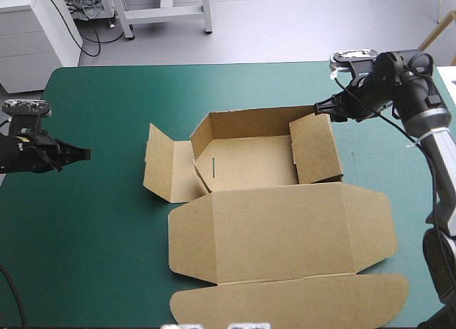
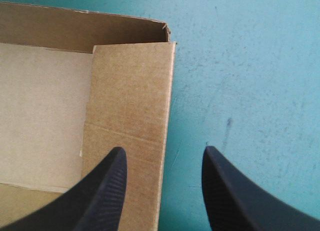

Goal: Fold the box

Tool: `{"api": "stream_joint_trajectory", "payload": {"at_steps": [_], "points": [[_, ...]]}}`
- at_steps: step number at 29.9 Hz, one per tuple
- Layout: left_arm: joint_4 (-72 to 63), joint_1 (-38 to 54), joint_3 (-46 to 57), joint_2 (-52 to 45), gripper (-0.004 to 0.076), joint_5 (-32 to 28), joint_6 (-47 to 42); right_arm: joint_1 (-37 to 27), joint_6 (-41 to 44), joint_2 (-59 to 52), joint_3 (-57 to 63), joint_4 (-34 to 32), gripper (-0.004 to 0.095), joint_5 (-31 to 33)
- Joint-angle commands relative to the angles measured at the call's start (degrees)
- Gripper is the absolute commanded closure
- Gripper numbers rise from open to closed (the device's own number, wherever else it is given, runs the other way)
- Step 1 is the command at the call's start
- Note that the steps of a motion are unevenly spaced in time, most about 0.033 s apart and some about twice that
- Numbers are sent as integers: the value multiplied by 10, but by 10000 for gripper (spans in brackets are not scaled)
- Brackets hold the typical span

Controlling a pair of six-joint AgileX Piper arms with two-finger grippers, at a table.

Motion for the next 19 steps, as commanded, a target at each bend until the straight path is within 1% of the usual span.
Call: {"api": "stream_joint_trajectory", "payload": {"at_steps": [1, 11, 16, 19], "points": [[-25, 0, -15, -14, 727, -19, 0, 0, 0, -33, -13, -1, 471, -15], [-30, 0, -15, -14, 727, 0, 0, 0, -4, 9, 45, 2, 471, -16], [-41, -2, -15, -14, 727, 1, 0, 0, -4, 46, 45, 38, 471, -20], [-43, -2, -15, -14, 727, 1, 0, 0, -11, 66, 45, 48, 471, -22]]}}
